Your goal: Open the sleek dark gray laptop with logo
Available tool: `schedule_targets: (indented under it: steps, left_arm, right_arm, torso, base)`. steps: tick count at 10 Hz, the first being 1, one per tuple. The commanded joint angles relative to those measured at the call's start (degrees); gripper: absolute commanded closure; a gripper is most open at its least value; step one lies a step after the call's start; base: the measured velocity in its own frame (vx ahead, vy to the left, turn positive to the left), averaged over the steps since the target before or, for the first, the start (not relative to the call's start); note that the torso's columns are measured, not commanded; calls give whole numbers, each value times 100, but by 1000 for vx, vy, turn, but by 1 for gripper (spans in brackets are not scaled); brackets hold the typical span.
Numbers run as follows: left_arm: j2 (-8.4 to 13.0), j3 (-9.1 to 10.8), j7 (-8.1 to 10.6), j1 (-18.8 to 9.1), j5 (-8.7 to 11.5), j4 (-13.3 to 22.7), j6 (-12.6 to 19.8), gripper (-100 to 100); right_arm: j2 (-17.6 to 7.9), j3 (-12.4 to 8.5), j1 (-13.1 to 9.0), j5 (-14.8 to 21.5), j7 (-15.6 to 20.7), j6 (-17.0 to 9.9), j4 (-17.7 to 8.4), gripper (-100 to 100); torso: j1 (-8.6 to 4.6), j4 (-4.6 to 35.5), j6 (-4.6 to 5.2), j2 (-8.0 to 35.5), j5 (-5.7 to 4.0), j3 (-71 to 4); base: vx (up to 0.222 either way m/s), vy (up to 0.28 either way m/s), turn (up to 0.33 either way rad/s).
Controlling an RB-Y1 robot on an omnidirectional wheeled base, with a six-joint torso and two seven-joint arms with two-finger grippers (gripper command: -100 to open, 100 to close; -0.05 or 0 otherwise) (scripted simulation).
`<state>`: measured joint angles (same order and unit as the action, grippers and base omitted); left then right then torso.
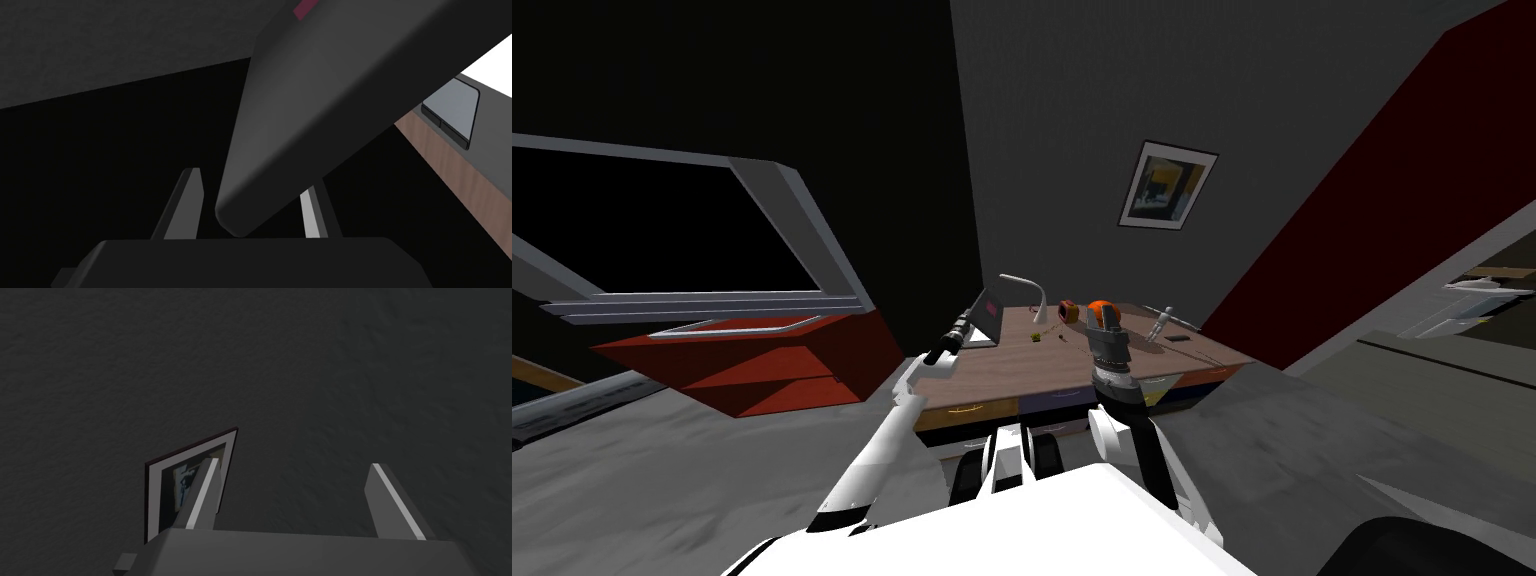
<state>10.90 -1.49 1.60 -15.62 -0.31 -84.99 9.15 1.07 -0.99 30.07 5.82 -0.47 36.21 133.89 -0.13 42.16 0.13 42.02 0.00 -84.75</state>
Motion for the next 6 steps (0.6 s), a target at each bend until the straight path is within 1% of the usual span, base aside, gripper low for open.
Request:
schedule_targets:
  steps: [1, 2, 3, 4, 6]
  left_arm:
    - [-231, 108, 217, 13, 216, 347, -344, 100]
    - [-317, 151, 293, 26, 296, 466, -471, 100]
    - [-253, 127, 236, 24, 245, 404, -387, 100]
    - [-342, 145, 326, 91, 336, 529, -589, 100]
    - [-501, 174, 473, 206, 502, 736, -904, 100]
  right_arm:
    - [0, 0, 0, 0, 0, 0, 0, 0]
    - [0, 0, 0, 0, 0, 0, 0, 0]
    - [0, 0, 0, 0, 0, 0, 0, 0]
    - [1, 0, 0, 0, 0, 0, 0, 0]
    - [0, 0, 0, 0, 0, 0, 0, 0]
  torso:
    - [-3, 2, 2, 6, -1, 4]
    - [5, 8, -2, 11, -1, 7]
    - [9, 12, -4, 16, 0, 11]
    - [-9, 21, -9, 31, -7, 19]
    - [9, 21, -5, 33, -2, 22]
  base:
    - [0, 102, 6]
    - [12, 111, -36]
    - [4, 49, -21]
    - [6, 49, -24]
    - [7, 78, -72]
